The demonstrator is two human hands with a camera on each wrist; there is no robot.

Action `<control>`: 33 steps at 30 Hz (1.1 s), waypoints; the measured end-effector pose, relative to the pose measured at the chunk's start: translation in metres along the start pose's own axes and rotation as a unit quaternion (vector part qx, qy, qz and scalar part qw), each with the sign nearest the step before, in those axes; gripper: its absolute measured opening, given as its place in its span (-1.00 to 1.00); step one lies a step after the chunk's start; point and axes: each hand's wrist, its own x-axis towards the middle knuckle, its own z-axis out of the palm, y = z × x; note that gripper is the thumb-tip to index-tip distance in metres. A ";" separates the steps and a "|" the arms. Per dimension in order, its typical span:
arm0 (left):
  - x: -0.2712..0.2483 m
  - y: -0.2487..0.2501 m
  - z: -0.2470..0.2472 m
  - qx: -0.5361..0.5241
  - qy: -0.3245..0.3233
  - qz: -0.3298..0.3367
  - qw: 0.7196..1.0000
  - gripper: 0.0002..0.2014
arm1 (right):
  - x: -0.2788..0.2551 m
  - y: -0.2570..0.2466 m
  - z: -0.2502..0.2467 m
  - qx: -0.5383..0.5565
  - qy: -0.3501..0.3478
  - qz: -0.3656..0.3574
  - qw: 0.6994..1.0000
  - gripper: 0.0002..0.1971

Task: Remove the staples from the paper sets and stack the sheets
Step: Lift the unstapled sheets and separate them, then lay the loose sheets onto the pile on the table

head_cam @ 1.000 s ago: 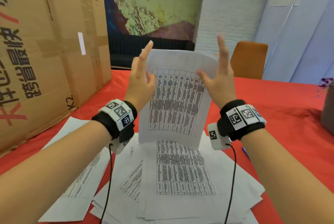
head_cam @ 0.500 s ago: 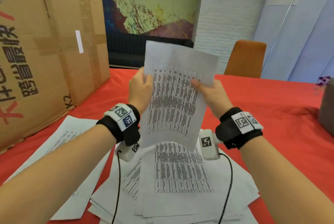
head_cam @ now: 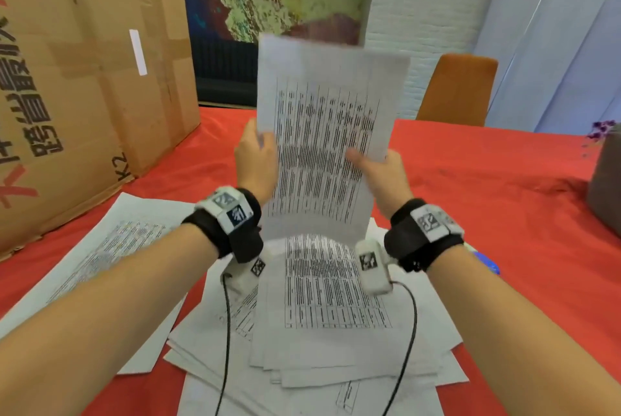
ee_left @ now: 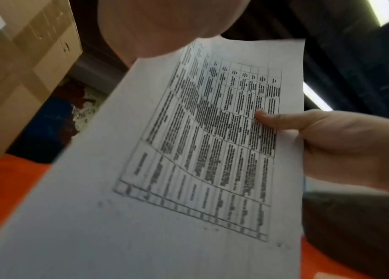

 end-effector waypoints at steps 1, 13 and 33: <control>0.005 0.009 0.000 -0.022 0.011 0.022 0.999 -0.75 | 0.004 -0.009 -0.001 0.020 0.003 -0.024 0.999 -0.89; -0.008 -0.034 -0.008 0.107 -0.077 -0.009 0.991 -0.81 | 0.001 0.036 -0.012 -0.055 -0.001 0.046 0.997 -0.77; -0.074 -0.055 -0.051 0.216 -0.352 -0.105 0.905 -0.65 | 0.015 0.030 -0.126 -0.304 0.170 0.102 0.932 -0.63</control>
